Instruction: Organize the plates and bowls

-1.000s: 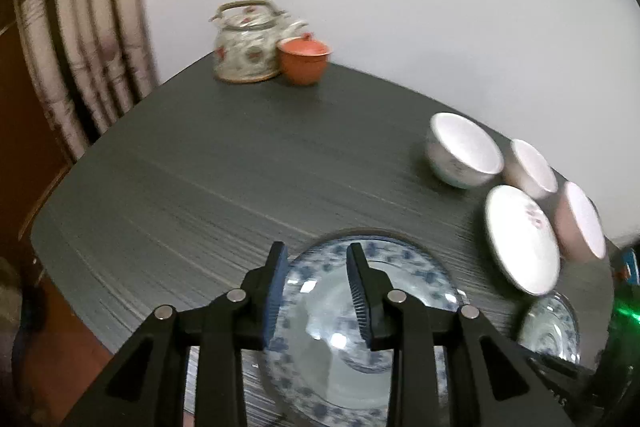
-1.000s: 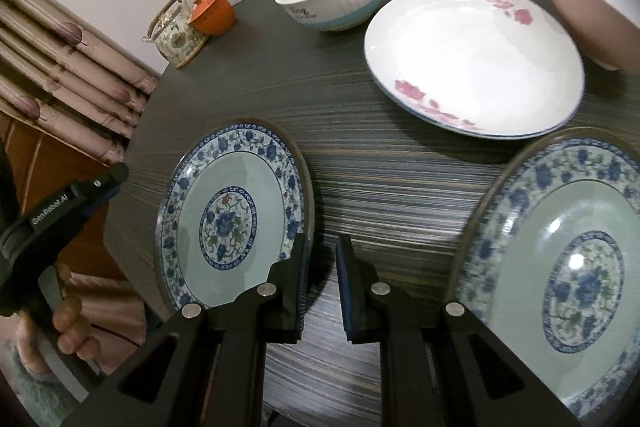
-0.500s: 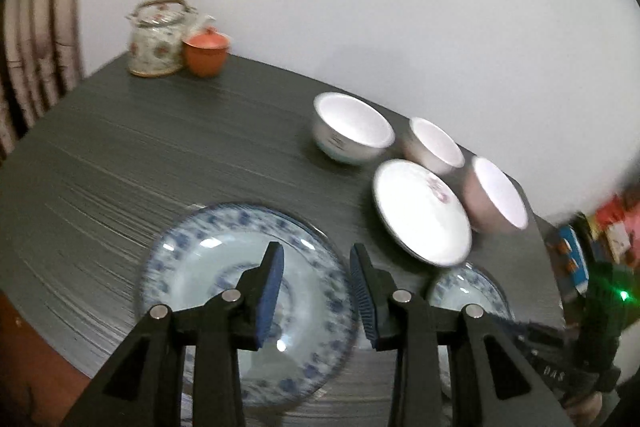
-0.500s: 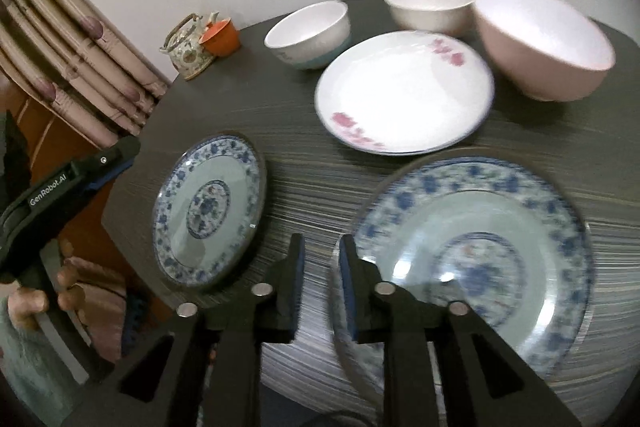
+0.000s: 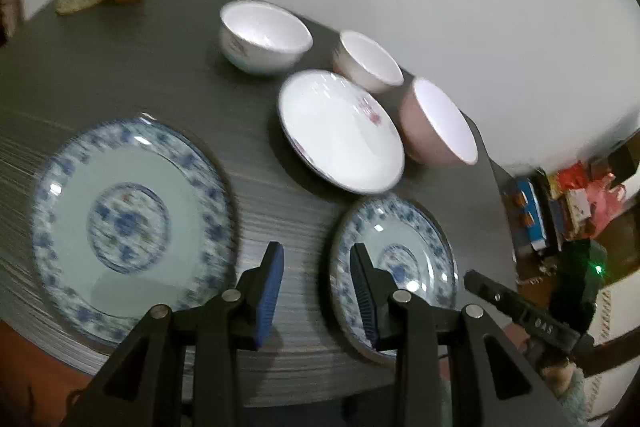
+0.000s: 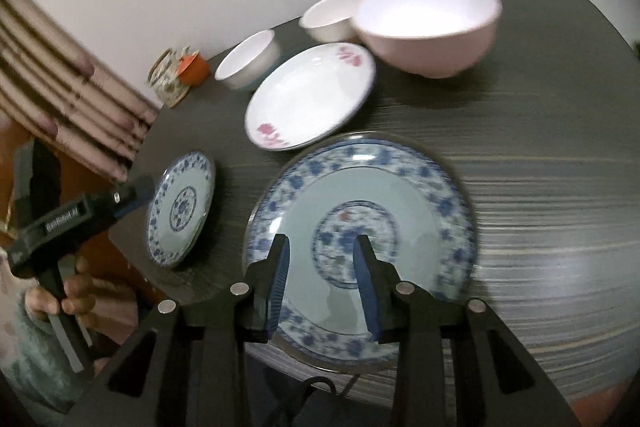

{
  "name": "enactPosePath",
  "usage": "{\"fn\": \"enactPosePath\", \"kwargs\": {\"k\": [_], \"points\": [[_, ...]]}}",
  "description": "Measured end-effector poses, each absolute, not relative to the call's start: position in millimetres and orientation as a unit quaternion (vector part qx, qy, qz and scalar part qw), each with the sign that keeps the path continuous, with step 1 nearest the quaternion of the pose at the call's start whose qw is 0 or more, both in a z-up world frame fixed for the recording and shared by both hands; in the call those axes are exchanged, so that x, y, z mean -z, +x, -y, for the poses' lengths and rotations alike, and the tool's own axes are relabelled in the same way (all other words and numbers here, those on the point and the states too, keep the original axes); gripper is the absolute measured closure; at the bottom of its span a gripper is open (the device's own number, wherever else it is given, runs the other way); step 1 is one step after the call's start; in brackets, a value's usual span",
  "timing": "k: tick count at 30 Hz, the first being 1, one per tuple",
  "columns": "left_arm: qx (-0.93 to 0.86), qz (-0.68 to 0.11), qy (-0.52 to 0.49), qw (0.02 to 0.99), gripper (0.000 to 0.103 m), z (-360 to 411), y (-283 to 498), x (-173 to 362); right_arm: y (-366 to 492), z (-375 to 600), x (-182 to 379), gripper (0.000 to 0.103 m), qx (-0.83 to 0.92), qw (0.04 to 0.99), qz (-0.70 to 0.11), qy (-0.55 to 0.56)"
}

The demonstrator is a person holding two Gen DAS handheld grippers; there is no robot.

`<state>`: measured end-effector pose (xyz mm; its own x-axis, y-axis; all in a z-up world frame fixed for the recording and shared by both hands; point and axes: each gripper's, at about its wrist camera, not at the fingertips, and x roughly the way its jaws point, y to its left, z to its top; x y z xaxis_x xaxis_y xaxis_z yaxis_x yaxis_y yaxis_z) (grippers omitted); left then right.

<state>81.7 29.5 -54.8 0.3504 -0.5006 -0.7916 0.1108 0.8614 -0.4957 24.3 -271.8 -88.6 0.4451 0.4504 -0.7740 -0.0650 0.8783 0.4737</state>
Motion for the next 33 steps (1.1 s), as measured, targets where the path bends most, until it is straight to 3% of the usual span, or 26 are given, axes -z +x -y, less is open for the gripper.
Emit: {"fn": "enactPosePath", "kwargs": {"k": [14,33], "points": [[0.230,-0.599,-0.249,0.725,0.068,5.2,96.2,94.2,19.4,347.2,123.9,0.071,-0.120,0.785,-0.519,0.316],[0.203,-0.636,-0.227,0.709,0.068,15.0,108.8,123.9,28.1,357.4,157.5,0.073,-0.123,0.758,-0.535,0.352]]}}
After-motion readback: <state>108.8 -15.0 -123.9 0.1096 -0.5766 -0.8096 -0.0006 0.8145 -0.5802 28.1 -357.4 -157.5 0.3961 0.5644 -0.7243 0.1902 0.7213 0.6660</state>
